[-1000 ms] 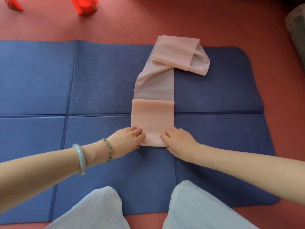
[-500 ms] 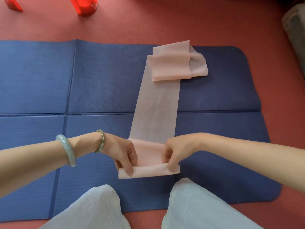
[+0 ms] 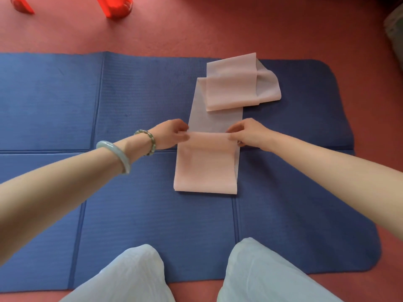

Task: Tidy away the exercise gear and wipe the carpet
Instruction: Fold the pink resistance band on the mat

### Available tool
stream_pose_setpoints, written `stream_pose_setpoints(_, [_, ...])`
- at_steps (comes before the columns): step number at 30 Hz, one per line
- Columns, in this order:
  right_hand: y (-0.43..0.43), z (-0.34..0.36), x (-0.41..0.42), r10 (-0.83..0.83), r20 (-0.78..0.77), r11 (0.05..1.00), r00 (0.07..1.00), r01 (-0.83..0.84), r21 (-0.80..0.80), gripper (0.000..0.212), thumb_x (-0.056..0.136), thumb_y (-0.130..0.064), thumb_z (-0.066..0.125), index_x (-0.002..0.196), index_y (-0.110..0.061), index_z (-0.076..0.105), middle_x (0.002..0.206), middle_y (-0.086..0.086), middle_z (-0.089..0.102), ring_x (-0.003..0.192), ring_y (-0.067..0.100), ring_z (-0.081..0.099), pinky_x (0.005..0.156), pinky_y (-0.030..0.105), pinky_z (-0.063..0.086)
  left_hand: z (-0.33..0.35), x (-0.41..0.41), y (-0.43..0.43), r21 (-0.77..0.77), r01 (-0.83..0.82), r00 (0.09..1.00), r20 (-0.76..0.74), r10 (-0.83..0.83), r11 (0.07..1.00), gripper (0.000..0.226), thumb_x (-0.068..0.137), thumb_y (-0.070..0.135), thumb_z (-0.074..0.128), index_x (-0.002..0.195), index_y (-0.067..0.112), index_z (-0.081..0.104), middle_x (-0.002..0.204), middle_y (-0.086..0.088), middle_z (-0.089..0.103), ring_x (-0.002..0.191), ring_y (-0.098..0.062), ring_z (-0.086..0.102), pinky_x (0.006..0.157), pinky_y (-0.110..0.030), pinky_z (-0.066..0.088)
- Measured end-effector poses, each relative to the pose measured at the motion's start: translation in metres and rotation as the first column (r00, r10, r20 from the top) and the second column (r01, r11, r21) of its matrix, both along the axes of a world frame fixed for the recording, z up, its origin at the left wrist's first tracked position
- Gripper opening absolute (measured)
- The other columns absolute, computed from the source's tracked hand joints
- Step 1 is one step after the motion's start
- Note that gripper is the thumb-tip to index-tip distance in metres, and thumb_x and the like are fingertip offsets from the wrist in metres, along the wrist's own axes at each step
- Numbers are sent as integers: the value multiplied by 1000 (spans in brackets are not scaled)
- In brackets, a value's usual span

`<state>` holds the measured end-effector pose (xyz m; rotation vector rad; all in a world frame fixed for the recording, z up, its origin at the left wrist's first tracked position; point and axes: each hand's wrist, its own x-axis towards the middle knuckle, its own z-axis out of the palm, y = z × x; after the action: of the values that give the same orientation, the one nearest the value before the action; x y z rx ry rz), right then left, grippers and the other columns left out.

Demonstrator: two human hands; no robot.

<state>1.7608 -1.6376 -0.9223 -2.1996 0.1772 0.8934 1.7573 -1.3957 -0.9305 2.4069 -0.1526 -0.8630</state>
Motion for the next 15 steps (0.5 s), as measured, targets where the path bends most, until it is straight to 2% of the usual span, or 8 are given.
stream_pose_setpoints(2, [3,-1,-1,89,152,980,984,-60,-188,46,87,-14,55,132,-12,48,132,9,49,116,22,49,90,28,41,-8,-5,-5,91,53,986,151,-67,994,59,88,29,60,138,9,35,137,-12,40,122,-29,41,103,-36,33])
stream_pose_setpoints(3, [5,0,-5,159,195,959,968,-104,-262,52,86,-14,54,137,-13,43,136,9,43,123,25,42,92,29,38,-9,-11,-6,110,108,964,233,-131,988,64,86,31,63,138,9,34,137,-12,39,125,-31,38,105,-37,31])
stream_pose_setpoints(6, [14,2,-33,395,245,895,885,-310,-321,48,83,-21,58,129,-14,47,132,9,43,125,26,37,95,32,36,-9,-40,-8,98,314,877,352,-328,944,54,77,38,72,118,11,49,117,-5,50,109,-25,46,88,-28,37])
stream_pose_setpoints(8, [21,1,-62,573,207,806,793,-498,-321,49,79,-36,66,121,-16,49,124,6,46,117,24,42,88,33,41,-11,-62,-8,158,445,824,313,-472,882,56,70,48,74,106,13,51,105,-1,53,97,-21,50,74,-27,36])
stream_pose_setpoints(10, [23,-5,-84,757,111,623,644,-659,-421,58,76,-47,68,120,-15,47,117,5,45,109,23,43,76,31,37,-17,-80,-7,249,558,719,330,-611,791,64,59,56,78,99,12,53,94,0,55,84,-21,52,68,-30,40])
stream_pose_setpoints(12, [23,-10,-96,874,111,452,474,-705,-547,53,73,-41,72,112,-11,50,109,6,48,99,25,47,68,31,31,-24,-88,-4,358,612,593,383,-709,705,66,46,57,83,87,12,57,80,0,56,68,-20,53,56,-29,45])
stream_pose_setpoints(13, [22,-13,-98,902,157,410,402,-685,-603,46,67,-32,77,100,-9,55,97,7,53,87,24,52,62,29,30,-25,-89,-2,387,615,546,418,-726,687,62,44,53,86,82,13,58,74,1,56,62,-19,53,51,-27,45])
stream_pose_setpoints(15, [22,-10,-97,890,274,452,364,-626,-635,34,49,-13,82,70,-9,56,67,5,53,57,23,51,49,24,25,-25,-87,-1,379,608,502,498,-707,698,44,50,32,89,74,13,57,66,1,55,54,-19,53,45,-24,44])
